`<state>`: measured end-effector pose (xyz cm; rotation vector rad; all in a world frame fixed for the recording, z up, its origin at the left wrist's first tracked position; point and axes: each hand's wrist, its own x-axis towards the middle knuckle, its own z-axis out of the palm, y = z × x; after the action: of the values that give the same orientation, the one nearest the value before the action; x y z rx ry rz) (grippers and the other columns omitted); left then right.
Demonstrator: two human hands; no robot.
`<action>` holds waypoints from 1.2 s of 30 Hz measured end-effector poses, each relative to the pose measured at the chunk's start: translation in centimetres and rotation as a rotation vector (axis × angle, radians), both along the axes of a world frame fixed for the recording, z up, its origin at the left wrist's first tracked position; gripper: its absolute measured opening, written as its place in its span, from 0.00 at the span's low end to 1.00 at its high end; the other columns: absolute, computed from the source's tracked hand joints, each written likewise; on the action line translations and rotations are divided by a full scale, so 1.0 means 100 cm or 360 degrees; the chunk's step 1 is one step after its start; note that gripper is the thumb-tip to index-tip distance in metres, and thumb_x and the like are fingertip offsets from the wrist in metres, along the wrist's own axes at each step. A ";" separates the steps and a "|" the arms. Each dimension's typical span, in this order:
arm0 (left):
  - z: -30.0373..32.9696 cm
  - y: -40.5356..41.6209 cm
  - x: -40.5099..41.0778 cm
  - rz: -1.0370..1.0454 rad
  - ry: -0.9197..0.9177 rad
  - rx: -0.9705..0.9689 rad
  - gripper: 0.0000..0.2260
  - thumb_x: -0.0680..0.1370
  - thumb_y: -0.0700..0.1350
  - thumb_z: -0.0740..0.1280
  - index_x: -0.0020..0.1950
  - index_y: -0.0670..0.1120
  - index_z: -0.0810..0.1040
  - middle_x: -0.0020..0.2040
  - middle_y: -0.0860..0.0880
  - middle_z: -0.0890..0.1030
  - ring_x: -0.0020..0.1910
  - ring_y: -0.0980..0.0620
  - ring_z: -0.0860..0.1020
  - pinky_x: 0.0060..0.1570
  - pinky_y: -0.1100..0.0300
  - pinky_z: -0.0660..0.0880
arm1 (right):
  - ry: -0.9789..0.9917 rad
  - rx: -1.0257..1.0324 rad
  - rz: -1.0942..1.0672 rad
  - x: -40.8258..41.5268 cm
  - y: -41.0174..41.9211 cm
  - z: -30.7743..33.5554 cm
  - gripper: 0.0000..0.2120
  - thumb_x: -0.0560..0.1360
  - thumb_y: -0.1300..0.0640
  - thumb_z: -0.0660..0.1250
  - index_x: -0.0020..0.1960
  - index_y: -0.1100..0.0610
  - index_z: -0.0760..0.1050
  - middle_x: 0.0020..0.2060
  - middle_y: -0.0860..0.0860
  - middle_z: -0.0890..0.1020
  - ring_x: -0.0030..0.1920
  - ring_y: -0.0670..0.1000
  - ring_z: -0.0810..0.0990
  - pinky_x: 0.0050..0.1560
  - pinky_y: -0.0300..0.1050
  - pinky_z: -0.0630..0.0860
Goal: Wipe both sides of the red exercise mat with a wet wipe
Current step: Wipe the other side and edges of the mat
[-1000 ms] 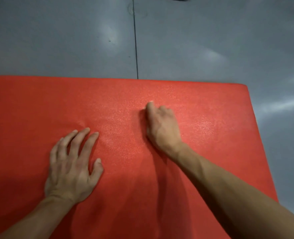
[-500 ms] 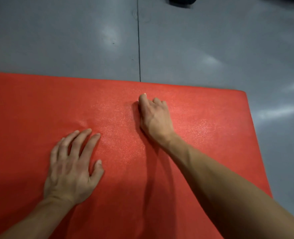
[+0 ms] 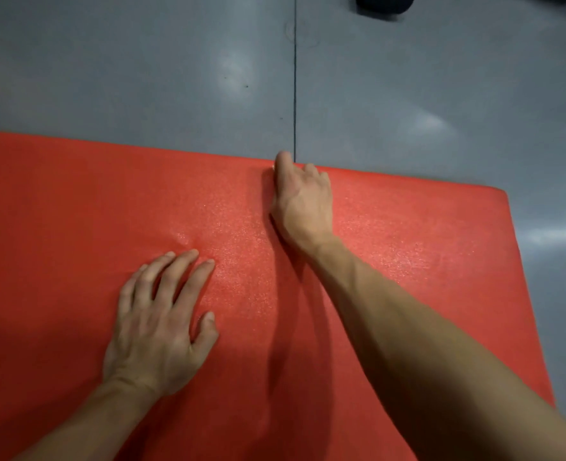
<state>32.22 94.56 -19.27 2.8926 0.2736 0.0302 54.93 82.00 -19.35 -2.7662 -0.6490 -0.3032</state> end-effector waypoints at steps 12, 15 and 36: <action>0.002 0.001 0.000 -0.0005 0.0034 -0.0006 0.30 0.73 0.56 0.60 0.74 0.47 0.75 0.75 0.46 0.72 0.73 0.39 0.69 0.72 0.37 0.63 | 0.0428 -0.0313 -0.0306 0.038 -0.024 0.018 0.13 0.77 0.63 0.58 0.61 0.58 0.70 0.49 0.62 0.83 0.51 0.65 0.80 0.48 0.54 0.72; 0.001 0.001 0.001 -0.0002 0.0025 0.0003 0.30 0.73 0.56 0.60 0.74 0.47 0.75 0.75 0.46 0.71 0.74 0.40 0.68 0.72 0.38 0.63 | 0.0539 -0.0390 -0.0035 0.038 0.012 0.024 0.14 0.78 0.64 0.56 0.63 0.59 0.69 0.52 0.63 0.82 0.53 0.66 0.80 0.51 0.54 0.74; 0.001 0.004 -0.001 -0.0005 0.0055 -0.0060 0.30 0.73 0.56 0.63 0.75 0.49 0.74 0.76 0.47 0.71 0.75 0.41 0.68 0.74 0.39 0.62 | 0.1113 -0.1084 -0.0406 0.112 -0.035 0.077 0.19 0.71 0.49 0.79 0.36 0.64 0.78 0.33 0.57 0.80 0.44 0.57 0.81 0.46 0.46 0.77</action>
<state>32.15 94.99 -19.20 2.8584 0.2725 -0.0257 66.11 78.47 -11.67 -3.2434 -0.2272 0.9757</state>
